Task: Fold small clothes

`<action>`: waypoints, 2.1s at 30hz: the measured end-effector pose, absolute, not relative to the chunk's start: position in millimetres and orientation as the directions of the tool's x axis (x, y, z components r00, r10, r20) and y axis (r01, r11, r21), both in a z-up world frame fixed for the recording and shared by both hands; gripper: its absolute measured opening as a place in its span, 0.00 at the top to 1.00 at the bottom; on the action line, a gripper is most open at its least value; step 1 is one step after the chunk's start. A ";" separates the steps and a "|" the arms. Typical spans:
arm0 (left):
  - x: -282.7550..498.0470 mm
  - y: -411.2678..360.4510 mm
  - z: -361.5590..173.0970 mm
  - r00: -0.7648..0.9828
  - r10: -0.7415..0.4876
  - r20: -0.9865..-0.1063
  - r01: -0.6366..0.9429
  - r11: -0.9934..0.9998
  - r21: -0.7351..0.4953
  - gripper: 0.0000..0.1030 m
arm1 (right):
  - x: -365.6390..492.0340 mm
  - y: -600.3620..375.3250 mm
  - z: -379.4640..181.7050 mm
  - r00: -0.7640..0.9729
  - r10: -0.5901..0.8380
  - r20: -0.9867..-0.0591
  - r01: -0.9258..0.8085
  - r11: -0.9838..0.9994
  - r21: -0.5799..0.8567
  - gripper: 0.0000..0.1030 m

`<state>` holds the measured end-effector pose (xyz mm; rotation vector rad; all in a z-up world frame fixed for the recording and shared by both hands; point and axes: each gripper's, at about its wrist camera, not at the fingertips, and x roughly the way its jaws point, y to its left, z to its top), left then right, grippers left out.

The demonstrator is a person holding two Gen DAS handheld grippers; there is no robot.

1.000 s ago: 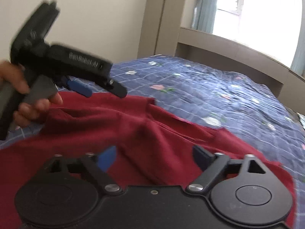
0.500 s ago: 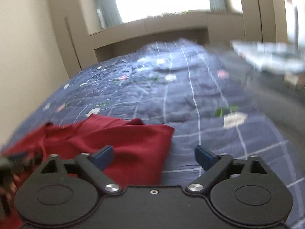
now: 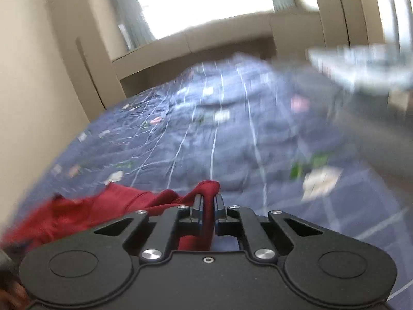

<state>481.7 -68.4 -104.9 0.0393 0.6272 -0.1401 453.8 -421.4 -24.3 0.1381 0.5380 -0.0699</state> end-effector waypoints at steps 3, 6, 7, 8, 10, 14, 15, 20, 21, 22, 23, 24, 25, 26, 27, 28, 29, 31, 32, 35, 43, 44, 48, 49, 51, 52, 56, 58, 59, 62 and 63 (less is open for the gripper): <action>482.0 -68.8 -105.2 0.800 -0.120 -0.588 0.145 0.989 -0.005 0.00 | 447.3 -397.9 -15.8 0.867 -0.148 -0.475 0.119 0.989 -0.092 0.97; 482.7 -69.2 -105.2 0.799 -0.116 -0.590 0.143 0.990 -0.001 0.00 | 451.5 -399.4 -20.9 0.846 -0.292 -0.445 0.216 0.953 -0.214 1.00; 482.9 -69.2 -105.4 0.799 -0.116 -0.590 0.143 0.990 -0.002 0.00 | 454.0 -407.1 -24.1 0.847 -0.278 -0.454 0.208 0.958 -0.197 1.00; 482.9 -69.1 -105.3 0.799 -0.117 -0.590 0.143 0.990 -0.003 0.00 | 456.5 -417.4 -28.4 0.841 -0.236 -0.487 0.188 0.971 -0.145 1.00; 482.8 -69.4 -105.3 0.799 -0.116 -0.590 0.143 0.990 -0.002 0.00 | 456.9 -429.8 -35.1 0.817 -0.226 -0.530 0.202 0.974 -0.104 1.00; 482.7 -69.5 -105.2 0.799 -0.117 -0.589 0.143 0.990 -0.002 0.00 | 428.0 -439.0 -38.2 0.842 -0.124 -0.525 0.155 0.988 0.014 0.65; 482.7 -69.5 -105.3 0.799 -0.116 -0.589 0.142 0.990 -0.002 0.00 | 418.5 -437.2 -38.2 0.847 -0.124 -0.517 0.151 0.989 0.009 0.57; 482.5 -69.6 -105.2 0.800 -0.116 -0.589 0.142 0.990 -0.001 0.00 | 368.2 -413.5 -39.5 0.863 -0.087 -0.498 0.091 0.996 -0.016 0.31; 482.7 -70.0 -105.4 0.800 -0.115 -0.589 0.142 0.990 -0.001 0.00 | 359.5 -406.9 -40.9 0.866 -0.077 -0.494 0.075 0.997 -0.023 0.26; 482.5 -69.7 -105.2 0.800 -0.115 -0.589 0.142 0.990 -0.001 0.00 | 351.0 -399.7 -42.8 0.872 -0.069 -0.484 0.059 0.998 -0.035 0.25; 482.4 -69.7 -105.1 0.800 -0.116 -0.589 0.142 0.990 -0.001 0.00 | 344.2 -390.8 -45.2 0.875 -0.059 -0.480 0.039 0.998 -0.052 0.22; 482.4 -69.7 -105.1 0.800 -0.115 -0.589 0.142 0.990 -0.001 0.00 | 340.6 -382.5 -48.3 0.874 -0.059 -0.482 0.022 0.996 -0.081 0.20; 482.4 -69.7 -105.1 0.800 -0.116 -0.589 0.142 0.990 -0.001 0.00 | 339.3 -372.9 -52.6 0.872 -0.072 -0.485 0.011 0.992 -0.127 0.20; 482.4 -69.8 -105.1 0.800 -0.115 -0.589 0.142 0.990 -0.001 0.00 | 340.7 -362.1 -58.3 0.868 -0.103 -0.485 0.010 0.982 -0.190 0.19; 482.3 -69.8 -105.1 0.800 -0.115 -0.589 0.142 0.990 -0.001 0.00 | 342.7 -355.1 -63.7 0.865 -0.138 -0.483 0.019 0.970 -0.243 0.20; 482.3 -69.7 -105.1 0.800 -0.115 -0.589 0.142 0.990 -0.001 0.00 | 346.0 -349.6 -67.1 0.866 -0.171 -0.470 0.037 0.959 -0.281 0.20; 482.3 -69.7 -105.1 0.800 -0.115 -0.589 0.142 0.990 -0.001 0.00 | 349.2 -347.2 -68.0 0.870 -0.199 -0.452 0.064 0.953 -0.297 0.21; 482.3 -69.8 -105.2 0.800 -0.115 -0.589 0.142 0.990 -0.001 0.00 | 355.2 -345.3 -66.6 0.873 -0.264 -0.410 0.137 0.939 -0.314 0.21; 482.3 -69.8 -105.1 0.800 -0.115 -0.589 0.142 0.990 -0.001 0.00 | 357.2 -346.4 -64.1 0.879 -0.284 -0.384 0.170 0.937 -0.304 0.21; 482.2 -69.8 -105.1 0.800 -0.115 -0.588 0.142 0.990 -0.001 0.00 | 361.4 -350.9 -62.7 0.872 -0.336 -0.356 0.239 0.927 -0.291 0.20; 481.8 -69.6 -105.3 0.801 -0.115 -0.588 0.142 0.990 0.000 0.00 | 357.1 -351.9 -71.3 0.808 -0.482 -0.339 0.355 0.858 -0.372 0.20; 482.5 -69.9 -105.3 0.801 -0.115 -0.588 0.143 0.990 0.000 0.00 | 355.8 -350.4 -72.4 0.806 -0.493 -0.328 0.364 0.849 -0.382 0.20; 483.1 -70.1 -105.6 0.801 -0.115 -0.587 0.142 0.990 0.000 0.00 | 359.3 -346.2 -81.6 0.782 -0.515 -0.352 0.356 0.832 -0.426 0.20; 482.8 -70.2 -105.4 0.801 -0.115 -0.587 0.142 0.990 0.001 0.00 | 362.4 -346.9 -84.2 0.773 -0.510 -0.377 0.342 0.835 -0.431 0.20; 482.9 -69.6 -105.4 0.801 -0.116 -0.588 0.143 0.990 -0.001 0.00 | 364.3 -349.6 -84.8 0.773 -0.486 -0.407 0.317 0.852 -0.416 0.17; 482.8 -69.5 -105.2 0.800 -0.119 -0.588 0.143 0.990 -0.006 0.00 | 364.1 -351.1 -82.8 0.775 -0.472 -0.420 0.307 0.862 -0.404 0.15; 473.9 -63.7 -91.0 0.778 -0.133 -0.614 0.143 0.989 -0.032 0.00 | 347.2 -358.0 -71.7 0.798 -0.380 -0.468 0.248 0.914 -0.320 0.01; 457.7 -54.1 -80.4 0.775 -0.141 -0.616 0.121 0.990 -0.074 0.00 | 333.3 -357.8 -67.3 0.804 -0.343 -0.485 0.218 0.930 -0.296 0.01; 447.3 -48.3 -75.3 0.772 -0.158 -0.616 0.120 0.987 -0.104 0.00 | 325.5 -356.7 -64.6 0.807 -0.329 -0.490 0.208 0.936 -0.285 0.01; 416.4 -28.6 -63.4 0.759 -0.179 -0.626 0.088 0.981 -0.174 0.00 | 305.1 -349.5 -57.0 0.822 -0.269 -0.502 0.175 0.958 -0.226 0.01; 405.2 -21.1 -59.7 0.758 -0.172 -0.630 0.067 0.980 -0.188 0.00 | 299.4 -344.9 -54.2 0.829 -0.244 -0.503 0.161 0.966 -0.202 0.01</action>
